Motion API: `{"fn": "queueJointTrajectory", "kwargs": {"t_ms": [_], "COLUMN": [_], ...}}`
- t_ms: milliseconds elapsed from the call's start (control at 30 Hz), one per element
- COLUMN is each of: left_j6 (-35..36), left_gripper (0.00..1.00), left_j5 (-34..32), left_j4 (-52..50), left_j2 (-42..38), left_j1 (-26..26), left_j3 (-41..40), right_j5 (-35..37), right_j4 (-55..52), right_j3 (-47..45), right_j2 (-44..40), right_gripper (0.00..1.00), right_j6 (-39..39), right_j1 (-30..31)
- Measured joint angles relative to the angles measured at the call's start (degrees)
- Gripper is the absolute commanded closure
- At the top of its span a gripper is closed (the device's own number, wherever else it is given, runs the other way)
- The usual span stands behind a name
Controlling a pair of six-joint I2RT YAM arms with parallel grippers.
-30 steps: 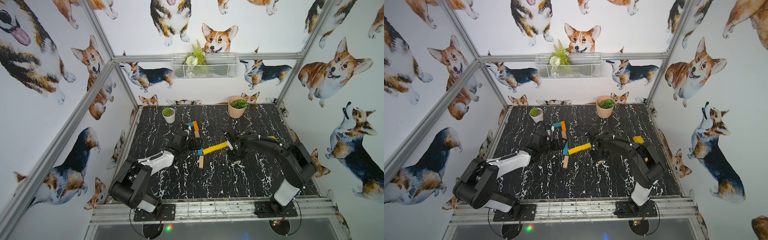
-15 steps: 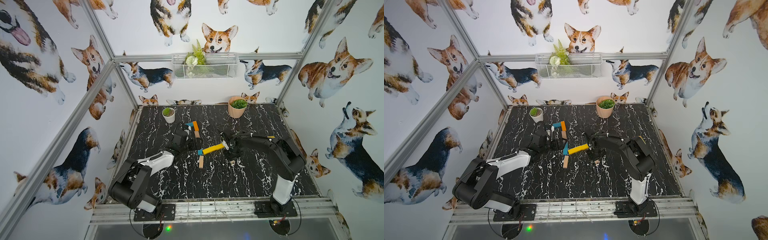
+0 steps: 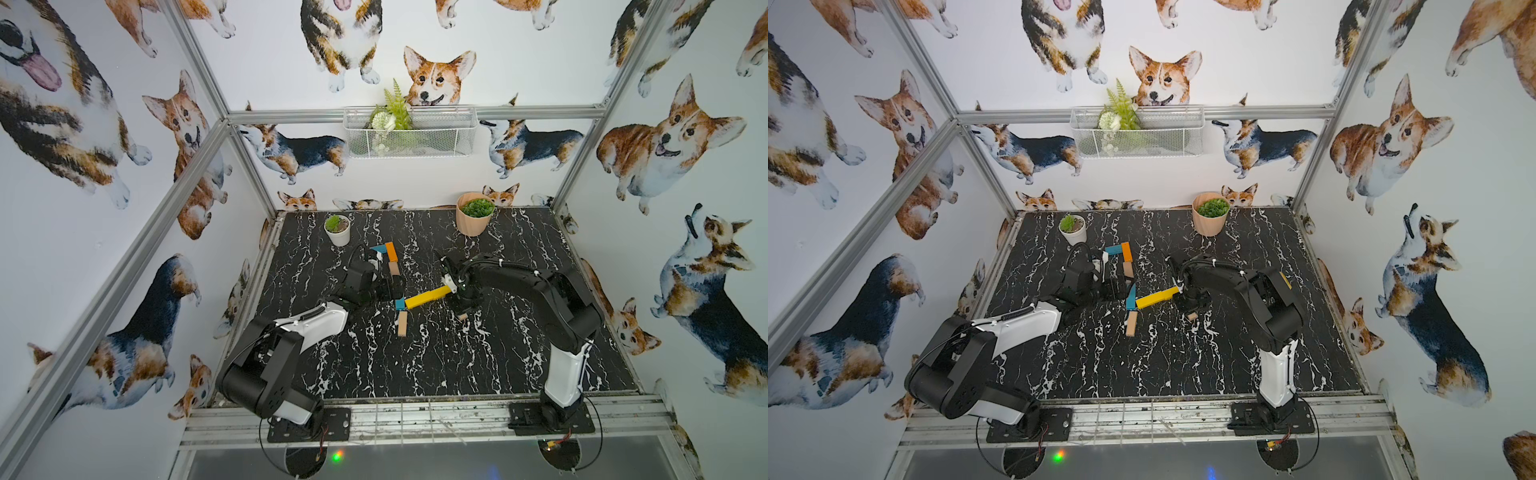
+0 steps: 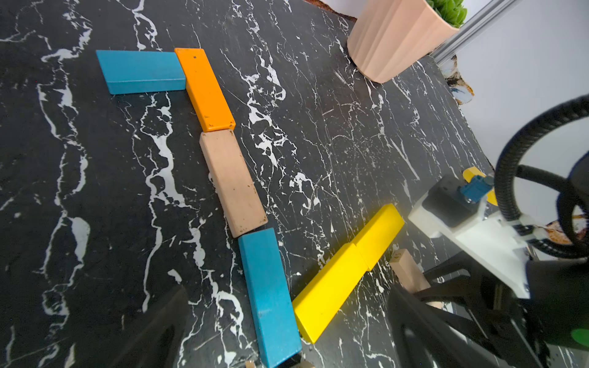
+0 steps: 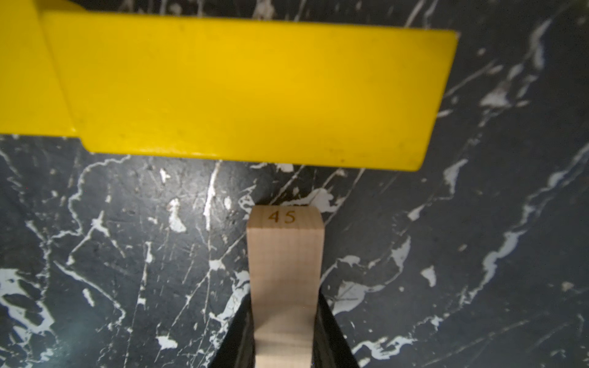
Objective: Assemble a giraffe with building blocks
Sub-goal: Assemble the building block at the center of the board, then adjust the building block at the center of the board.
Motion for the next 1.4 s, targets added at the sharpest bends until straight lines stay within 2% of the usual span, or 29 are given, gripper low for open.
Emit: {"fn": "queueJointTrajectory", "kwargs": {"t_ms": [500, 600, 667, 733, 767, 867, 1033, 1133, 1200, 1400], "left_j6": [0.02, 0.02, 0.02, 0.02, 0.07, 0.44, 1.36, 1.36, 0.98, -7.06], "left_gripper": [0.0, 0.0, 0.0, 0.0, 0.0, 0.0, 0.0, 0.0, 0.0, 0.0], "left_j5": [0.0, 0.0, 0.0, 0.02, 0.02, -0.33, -2.05, -2.54, -2.73, -0.74], "left_j4": [0.04, 0.04, 0.07, 0.04, 0.04, 0.02, -0.66, -0.9, -2.73, -5.25], "left_j2": [0.15, 0.26, 0.26, 0.26, 0.22, -0.15, -0.98, -1.4, -1.64, -5.07], "left_j1": [-0.04, -0.04, -0.04, -0.04, -0.07, -0.09, -0.09, -0.11, -0.09, -0.9], "left_j3": [0.0, 0.0, 0.02, 0.02, 0.02, -0.02, 0.0, 0.02, 0.55, -0.83], "right_j5": [0.24, 0.39, 1.09, 1.42, 1.53, 3.04, 3.96, 2.12, 1.11, -2.19], "right_j4": [-0.74, -0.66, -0.22, 0.48, 0.66, 1.03, 1.9, 2.86, 4.37, 12.87], "right_j3": [2.08, 2.08, 2.03, 1.92, 1.92, 2.03, 1.46, 0.44, -0.28, -4.9], "right_j2": [1.27, 1.11, 0.83, 0.17, -0.35, -2.95, -8.02, -10.64, -11.96, -15.41], "right_gripper": [0.77, 0.6, 0.53, 0.4, 0.38, 0.23, 0.2, 0.18, 0.18, 0.18], "right_j6": [-1.27, -1.38, -1.31, -1.2, -1.11, -0.46, 2.01, 3.91, 5.38, 11.93], "right_j1": [-0.44, -0.44, -0.44, -0.44, -0.44, -0.37, -0.37, -1.51, -3.48, -12.2]}}
